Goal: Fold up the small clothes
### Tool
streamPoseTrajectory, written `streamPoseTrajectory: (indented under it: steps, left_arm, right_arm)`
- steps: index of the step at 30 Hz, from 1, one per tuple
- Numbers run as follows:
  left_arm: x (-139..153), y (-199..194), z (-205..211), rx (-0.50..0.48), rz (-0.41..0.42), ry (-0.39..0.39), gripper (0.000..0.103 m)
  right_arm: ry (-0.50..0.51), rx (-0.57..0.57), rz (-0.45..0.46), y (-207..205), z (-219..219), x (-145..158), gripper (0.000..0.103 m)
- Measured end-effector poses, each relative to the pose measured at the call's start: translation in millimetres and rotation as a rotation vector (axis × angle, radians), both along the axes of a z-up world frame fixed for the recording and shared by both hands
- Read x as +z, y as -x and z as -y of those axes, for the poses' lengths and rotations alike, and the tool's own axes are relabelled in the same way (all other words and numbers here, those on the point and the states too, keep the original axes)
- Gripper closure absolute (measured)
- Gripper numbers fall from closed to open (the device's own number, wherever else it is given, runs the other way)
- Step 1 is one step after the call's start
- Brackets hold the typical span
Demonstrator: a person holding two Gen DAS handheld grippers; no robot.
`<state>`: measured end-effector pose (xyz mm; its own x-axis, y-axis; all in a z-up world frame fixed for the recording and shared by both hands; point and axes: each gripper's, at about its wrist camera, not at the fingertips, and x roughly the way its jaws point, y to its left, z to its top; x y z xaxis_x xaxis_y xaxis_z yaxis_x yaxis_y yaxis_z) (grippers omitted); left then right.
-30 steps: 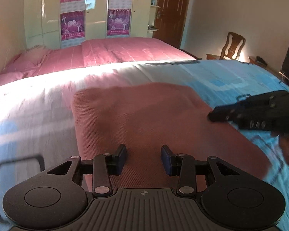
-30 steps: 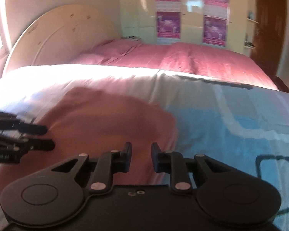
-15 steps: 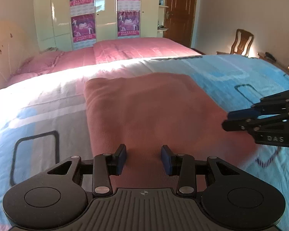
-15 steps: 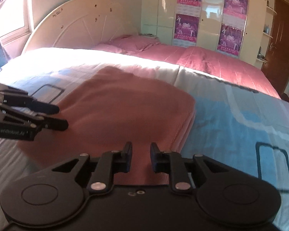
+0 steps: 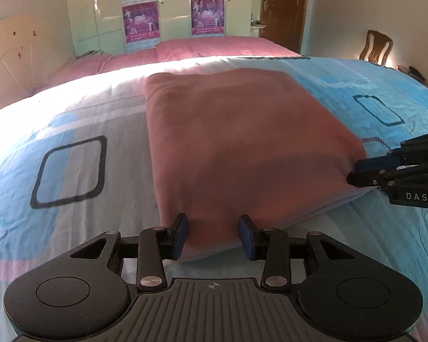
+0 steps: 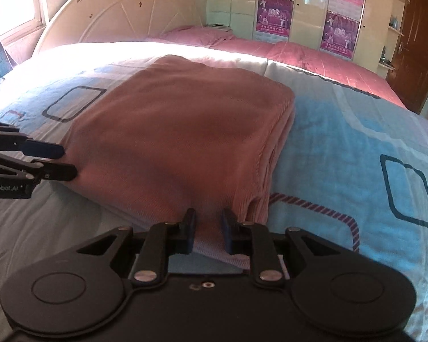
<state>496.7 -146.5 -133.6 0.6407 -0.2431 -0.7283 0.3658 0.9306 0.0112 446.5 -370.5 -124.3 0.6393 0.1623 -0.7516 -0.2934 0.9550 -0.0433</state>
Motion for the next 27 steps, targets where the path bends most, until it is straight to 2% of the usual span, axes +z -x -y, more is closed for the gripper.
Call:
streamPoseTrajectory:
  steps: [8,9,10,12,14,15,16,17,20,23,27]
  left_arm:
    - [-6,5,-8,0.021,-0.015,-0.002,0.064]
    - [-5,6,-8,0.025,-0.011,-0.013,0.059]
    - [-4,7,-9,0.037,-0.005,-0.027,0.035]
    - [-2,12,-15,0.084,0.047,-0.074,0.014]
    - [3,15,-25,0.091,0.071,-0.064,0.014]
    - [6,14,-31,0.097,0.068,-0.047,0.014]
    - [9,12,-36,0.105,0.072,-0.031,0.014]
    - [13,8,-42,0.111,0.077,-0.008,0.014]
    - [21,-11,-54,0.127,0.052,0.110,0.014]
    - [21,-36,-60,0.139,0.011,0.257,0.014]
    - [3,-75,-56,0.153,-0.088,0.350,0.014]
  right_arm:
    - [0.022,0.003,0.005,7,-1,-7,0.083]
    - [0.021,0.001,0.004,7,-1,-6,0.083]
    - [0.020,-0.001,0.005,8,-1,-6,0.083]
    - [0.019,-0.006,0.008,8,0,-5,0.081]
    - [0.021,-0.008,0.013,11,1,3,0.073]
    - [0.001,-0.010,0.029,13,4,9,0.058]
    - [-0.035,-0.015,0.055,16,10,16,0.040]
    - [-0.068,-0.034,0.079,17,17,23,0.034]
    - [-0.165,-0.102,0.094,7,45,34,0.041]
    - [-0.334,-0.194,0.030,-18,80,31,0.047]
    - [-0.527,-0.241,-0.094,-56,108,9,0.047]
